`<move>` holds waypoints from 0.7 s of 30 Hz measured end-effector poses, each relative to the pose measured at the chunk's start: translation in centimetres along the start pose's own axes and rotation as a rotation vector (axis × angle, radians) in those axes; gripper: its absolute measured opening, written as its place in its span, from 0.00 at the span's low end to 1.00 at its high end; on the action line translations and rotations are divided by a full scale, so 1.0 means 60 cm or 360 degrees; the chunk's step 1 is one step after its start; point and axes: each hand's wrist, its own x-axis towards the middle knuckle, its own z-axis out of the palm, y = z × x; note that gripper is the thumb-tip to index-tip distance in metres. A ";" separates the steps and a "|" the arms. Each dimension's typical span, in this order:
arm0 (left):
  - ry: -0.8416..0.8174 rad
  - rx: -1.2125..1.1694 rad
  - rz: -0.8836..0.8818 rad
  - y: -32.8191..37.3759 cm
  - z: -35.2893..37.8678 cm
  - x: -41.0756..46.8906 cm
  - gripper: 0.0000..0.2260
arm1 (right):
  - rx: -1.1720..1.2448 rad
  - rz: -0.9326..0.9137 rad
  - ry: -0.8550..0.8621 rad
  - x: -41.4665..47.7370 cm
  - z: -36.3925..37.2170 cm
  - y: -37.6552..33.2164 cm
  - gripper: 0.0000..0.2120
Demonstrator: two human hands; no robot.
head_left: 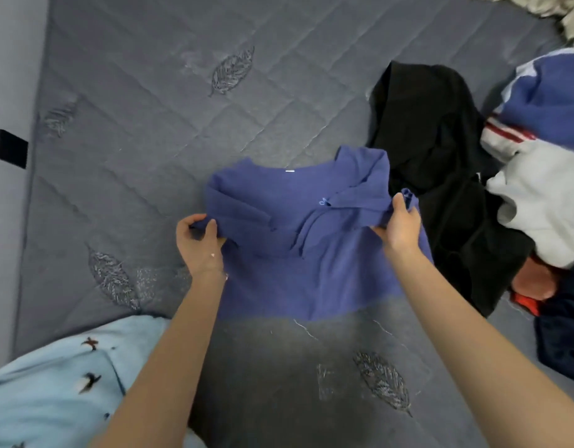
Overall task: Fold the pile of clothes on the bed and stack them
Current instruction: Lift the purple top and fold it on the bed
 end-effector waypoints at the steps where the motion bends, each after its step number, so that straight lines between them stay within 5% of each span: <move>1: 0.0052 -0.0031 -0.0023 0.000 0.006 0.019 0.13 | 0.0042 0.0006 0.0001 0.012 0.009 -0.012 0.14; 11: 0.0518 -0.0560 -0.0526 -0.004 0.075 0.156 0.08 | 0.0385 -0.0019 -0.0082 0.106 0.072 -0.099 0.19; 16: -0.0098 -0.0148 -0.0246 -0.029 0.092 0.145 0.26 | -0.0154 -0.0162 -0.0450 0.131 0.090 -0.082 0.09; 21: -0.0543 0.0891 0.0452 -0.071 0.099 0.115 0.17 | -0.1301 -0.0808 -0.0721 0.134 0.074 -0.036 0.17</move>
